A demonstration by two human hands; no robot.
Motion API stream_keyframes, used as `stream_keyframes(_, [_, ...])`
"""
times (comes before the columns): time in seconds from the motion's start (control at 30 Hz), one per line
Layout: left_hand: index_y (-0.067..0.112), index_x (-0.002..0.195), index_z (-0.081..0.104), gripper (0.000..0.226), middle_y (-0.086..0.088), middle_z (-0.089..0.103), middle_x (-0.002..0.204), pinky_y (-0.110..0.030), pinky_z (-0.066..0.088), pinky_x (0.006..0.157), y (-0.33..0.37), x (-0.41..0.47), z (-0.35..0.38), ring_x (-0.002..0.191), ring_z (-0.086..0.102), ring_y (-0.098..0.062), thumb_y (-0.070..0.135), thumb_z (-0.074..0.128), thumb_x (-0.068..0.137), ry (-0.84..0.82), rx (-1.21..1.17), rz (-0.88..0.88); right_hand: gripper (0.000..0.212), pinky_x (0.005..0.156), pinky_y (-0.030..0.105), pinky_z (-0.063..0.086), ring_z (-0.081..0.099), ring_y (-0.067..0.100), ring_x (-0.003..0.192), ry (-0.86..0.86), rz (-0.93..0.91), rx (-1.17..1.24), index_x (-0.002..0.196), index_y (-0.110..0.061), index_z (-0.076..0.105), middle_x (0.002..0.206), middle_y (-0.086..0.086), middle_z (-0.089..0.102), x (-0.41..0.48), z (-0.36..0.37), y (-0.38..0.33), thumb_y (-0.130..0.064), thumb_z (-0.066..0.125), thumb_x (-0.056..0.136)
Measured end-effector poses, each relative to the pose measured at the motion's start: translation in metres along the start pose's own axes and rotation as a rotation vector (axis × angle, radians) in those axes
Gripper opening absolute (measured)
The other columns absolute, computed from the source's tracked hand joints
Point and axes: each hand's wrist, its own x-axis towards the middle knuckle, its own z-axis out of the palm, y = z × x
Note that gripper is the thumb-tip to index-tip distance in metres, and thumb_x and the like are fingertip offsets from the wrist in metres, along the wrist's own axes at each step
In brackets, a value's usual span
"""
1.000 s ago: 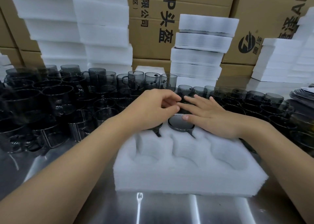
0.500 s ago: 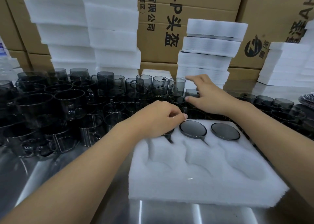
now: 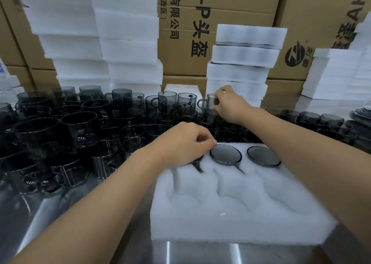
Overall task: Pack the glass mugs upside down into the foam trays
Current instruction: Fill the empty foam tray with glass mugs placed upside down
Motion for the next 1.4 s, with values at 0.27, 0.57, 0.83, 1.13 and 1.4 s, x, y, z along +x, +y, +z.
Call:
stream_keyframes(0.27, [0.035,0.089,0.071,0.016,0.018,0.065,0.069,-0.008,0.04,0.055,0.001,0.0,-0.001,0.063,0.055,0.007,0.038,0.055,0.092,-0.006,-0.018,-0.006,0.013,0.06,0.024,0.029,0.05,0.017,0.087,0.241,-0.022,0.262,0.089,-0.014,0.053,0.109,0.004,0.052,-0.043,-0.033,-0.015,-0.023,0.06,0.091])
stream_keyframes(0.57, [0.04,0.085,0.068,0.011,0.03,0.06,0.059,-0.004,0.037,0.052,0.004,0.0,-0.002,0.059,0.054,0.014,0.039,0.059,0.09,0.016,-0.042,-0.013,0.023,0.065,0.018,0.037,0.053,-0.014,0.076,0.305,0.104,0.746,0.065,-0.023,0.056,0.086,-0.016,0.061,-0.113,-0.035,-0.027,-0.032,0.074,0.076])
stream_keyframes(0.83, [0.024,0.079,0.057,0.024,0.001,0.073,0.083,-0.027,0.049,0.07,0.003,0.005,-0.006,0.074,0.067,-0.009,0.042,0.073,0.078,0.245,-0.374,-0.105,0.025,0.055,0.019,0.033,0.04,-0.002,0.048,0.289,0.178,0.878,0.064,-0.024,0.055,0.05,-0.019,0.047,-0.119,-0.027,-0.016,-0.034,0.073,0.077])
stream_keyframes(1.13, [0.02,0.094,0.057,0.021,-0.004,0.076,0.089,-0.021,0.055,0.058,0.018,0.003,-0.009,0.075,0.073,-0.019,0.041,0.056,0.093,0.159,-0.885,-0.171,0.016,0.091,0.021,0.042,0.051,0.002,0.111,0.457,-0.018,0.634,0.076,-0.014,0.06,0.114,-0.008,0.054,-0.128,-0.028,-0.023,-0.019,0.075,0.077])
stream_keyframes(1.4, [0.023,0.099,0.064,0.011,-0.003,0.076,0.093,-0.017,0.051,0.055,0.012,0.005,-0.008,0.074,0.072,-0.01,0.031,0.061,0.091,0.143,-0.955,-0.187,0.061,0.084,0.005,0.037,0.05,-0.001,0.1,0.435,-0.053,0.635,0.121,-0.034,0.041,0.116,-0.015,0.049,-0.128,-0.028,-0.019,-0.023,0.078,0.074])
